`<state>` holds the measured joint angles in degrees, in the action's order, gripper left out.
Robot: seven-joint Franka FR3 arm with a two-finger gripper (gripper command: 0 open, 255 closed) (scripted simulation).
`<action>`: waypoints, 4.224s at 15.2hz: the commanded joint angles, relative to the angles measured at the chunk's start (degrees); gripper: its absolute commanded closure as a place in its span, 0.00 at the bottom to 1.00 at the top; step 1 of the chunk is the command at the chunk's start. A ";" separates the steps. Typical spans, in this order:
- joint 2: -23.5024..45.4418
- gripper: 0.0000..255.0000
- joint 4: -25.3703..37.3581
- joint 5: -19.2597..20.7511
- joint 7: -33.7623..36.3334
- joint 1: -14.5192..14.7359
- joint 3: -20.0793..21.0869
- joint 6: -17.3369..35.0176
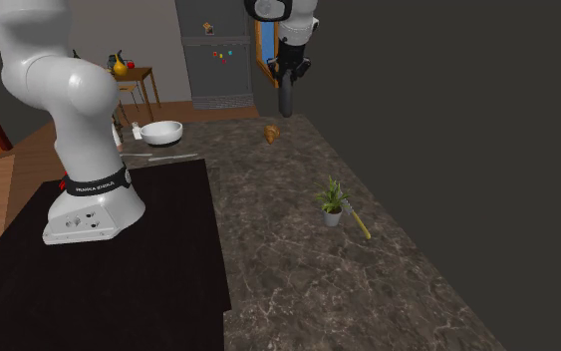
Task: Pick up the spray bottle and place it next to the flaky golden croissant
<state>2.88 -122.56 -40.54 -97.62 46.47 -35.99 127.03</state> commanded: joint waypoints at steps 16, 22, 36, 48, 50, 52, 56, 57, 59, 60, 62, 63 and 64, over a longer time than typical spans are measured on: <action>12.38 1.00 13.16 -4.63 17.41 10.70 9.87 7.82; 19.64 1.00 22.75 -4.62 24.37 13.32 12.11 8.01; 33.35 1.00 38.75 -5.14 32.30 15.08 15.07 8.52; 37.79 1.00 37.41 -9.20 27.56 13.73 17.74 13.66; 38.63 1.00 37.39 -9.88 26.78 13.45 18.23 14.44; 39.51 1.00 37.42 -10.56 25.99 13.17 18.72 15.21; 41.36 1.00 37.66 -11.89 24.44 12.58 19.72 16.69; 41.84 1.00 37.75 -12.22 24.06 12.42 19.98 17.04; 42.82 1.00 37.98 -12.86 23.30 12.11 20.49 17.75; 43.32 1.00 38.12 -13.18 22.93 11.95 20.75 18.09; 44.34 1.00 38.43 -13.80 22.18 11.63 21.26 18.76; 44.87 1.00 38.61 -14.11 21.81 11.47 21.52 19.09; 45.40 1.00 38.80 -14.41 21.45 11.31 21.78 19.42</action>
<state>47.65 -84.16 -54.67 -75.84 58.00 -14.45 146.20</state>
